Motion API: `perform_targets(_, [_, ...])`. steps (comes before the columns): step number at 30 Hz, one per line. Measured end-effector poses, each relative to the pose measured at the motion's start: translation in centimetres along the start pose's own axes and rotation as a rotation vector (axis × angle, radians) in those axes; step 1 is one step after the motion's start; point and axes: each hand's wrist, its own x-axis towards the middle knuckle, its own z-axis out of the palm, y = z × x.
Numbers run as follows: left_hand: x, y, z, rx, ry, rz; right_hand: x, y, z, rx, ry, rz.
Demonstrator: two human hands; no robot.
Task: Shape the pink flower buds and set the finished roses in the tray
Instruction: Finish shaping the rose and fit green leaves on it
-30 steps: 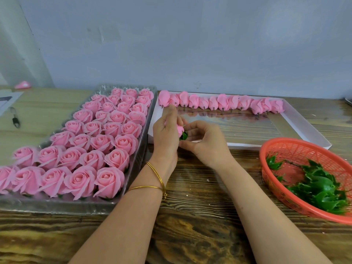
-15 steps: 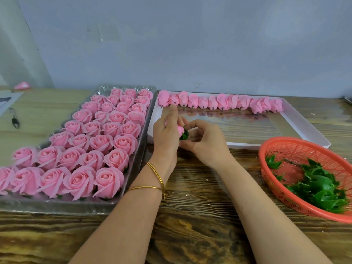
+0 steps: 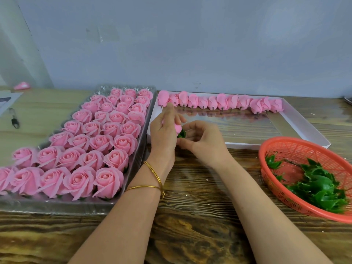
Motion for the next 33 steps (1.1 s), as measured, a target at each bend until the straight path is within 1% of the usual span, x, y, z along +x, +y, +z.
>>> perform_targets(10, [-0.03, -0.02, 0.17, -0.003, 0.020, 0.011, -0.05, -0.07, 0.09, -0.011, 0.038, -0.026])
perform_targets(14, [-0.08, 0.07, 0.10, -0.001, 0.017, -0.008, 0.20, -0.11, 0.12, 0.023, 0.040, 0.014])
perform_targets(20, [-0.08, 0.04, 0.10, 0.000, 0.018, -0.001, 0.10, -0.19, 0.04, 0.171, 0.007, 0.063])
perform_targets(26, [-0.03, -0.01, 0.04, -0.013, 0.004, 0.002, 0.21, -0.09, -0.06, 0.439, -0.029, 0.156])
perform_targets(29, [-0.09, 0.05, 0.05, -0.027, -0.004, -0.004, 0.28, -0.19, -0.14, 0.568, -0.083, 0.213])
perform_targets(33, [0.02, 0.12, -0.03, -0.041, -0.015, -0.005, 0.19, -0.36, -0.09, 0.638, -0.110, 0.229])
